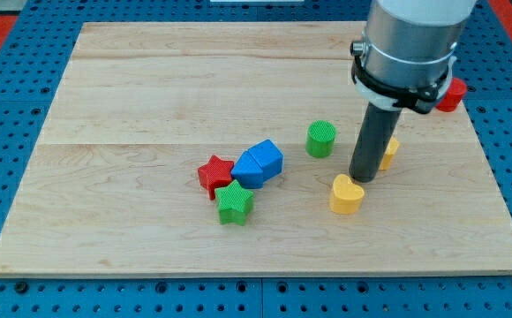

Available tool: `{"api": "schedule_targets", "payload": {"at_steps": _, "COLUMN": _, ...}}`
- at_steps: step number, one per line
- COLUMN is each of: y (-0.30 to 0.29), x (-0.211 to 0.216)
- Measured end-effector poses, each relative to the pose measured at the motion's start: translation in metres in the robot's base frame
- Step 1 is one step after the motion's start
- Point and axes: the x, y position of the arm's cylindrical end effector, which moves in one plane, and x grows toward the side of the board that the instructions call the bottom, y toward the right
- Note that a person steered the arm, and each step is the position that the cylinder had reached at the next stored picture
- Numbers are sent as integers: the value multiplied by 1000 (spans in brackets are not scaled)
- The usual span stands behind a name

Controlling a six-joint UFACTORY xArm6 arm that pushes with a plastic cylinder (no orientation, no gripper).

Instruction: Push the green circle towards center

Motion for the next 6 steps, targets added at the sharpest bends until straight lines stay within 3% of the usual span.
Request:
{"api": "schedule_targets", "payload": {"at_steps": 1, "y": 20, "x": -1}}
{"api": "schedule_targets", "payload": {"at_steps": 2, "y": 43, "x": -29}}
{"api": "schedule_targets", "payload": {"at_steps": 4, "y": -24, "x": -36}}
{"api": "schedule_targets", "payload": {"at_steps": 6, "y": -35, "x": -34}}
